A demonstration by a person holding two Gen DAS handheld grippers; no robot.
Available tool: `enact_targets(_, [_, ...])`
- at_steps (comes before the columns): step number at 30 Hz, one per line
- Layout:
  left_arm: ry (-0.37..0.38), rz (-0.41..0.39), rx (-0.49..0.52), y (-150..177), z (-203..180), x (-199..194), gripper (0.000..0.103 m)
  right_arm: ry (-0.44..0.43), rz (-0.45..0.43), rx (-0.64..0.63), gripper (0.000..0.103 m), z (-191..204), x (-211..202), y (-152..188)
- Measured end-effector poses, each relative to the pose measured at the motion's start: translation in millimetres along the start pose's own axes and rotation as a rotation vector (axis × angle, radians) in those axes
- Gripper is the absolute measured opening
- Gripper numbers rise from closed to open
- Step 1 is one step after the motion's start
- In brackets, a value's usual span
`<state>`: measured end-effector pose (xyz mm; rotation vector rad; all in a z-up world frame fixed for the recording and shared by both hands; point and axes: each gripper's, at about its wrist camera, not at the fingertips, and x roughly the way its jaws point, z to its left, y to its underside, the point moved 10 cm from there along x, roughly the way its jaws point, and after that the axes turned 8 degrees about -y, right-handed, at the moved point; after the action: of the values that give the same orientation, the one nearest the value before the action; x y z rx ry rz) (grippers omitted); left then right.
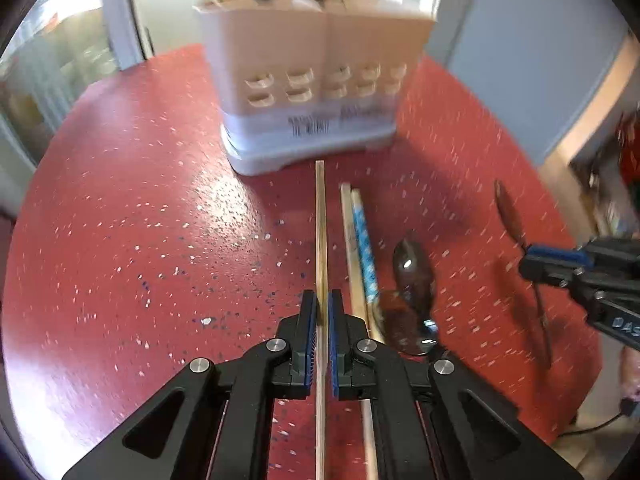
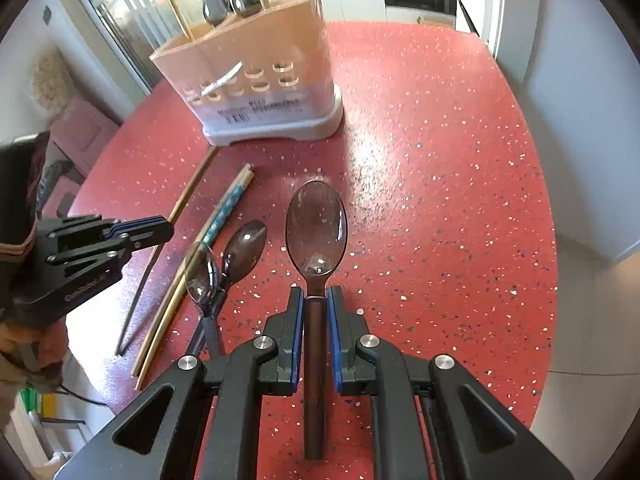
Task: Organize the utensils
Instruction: 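Grasp a dark spoon handle with the right gripper while the left gripper grasps a plain chopstick, then carry the spoon and chopstick to the caddy and lower them in with both grippers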
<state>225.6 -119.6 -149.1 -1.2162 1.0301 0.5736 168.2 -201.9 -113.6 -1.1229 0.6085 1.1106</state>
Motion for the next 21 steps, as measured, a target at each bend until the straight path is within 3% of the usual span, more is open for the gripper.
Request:
enact_targets(5, [0.018,-0.139,-0.063,-3.4,5.3,-40.3,0.034,-0.038,-0.074,0.011,0.013,8.4,-15.2,-9.6])
enact_targets(10, [0.050,-0.227,-0.125,-16.2,14.8,-78.8,0.034,-0.054,-0.151,-0.018,0.013,23.9,-31.0,-30.1])
enact_targets(21, [0.064,-0.398,-0.206,-76.1,44.7,-141.8,0.034,-0.085,-0.261,-0.067,0.013,52.8,-72.5,-88.8])
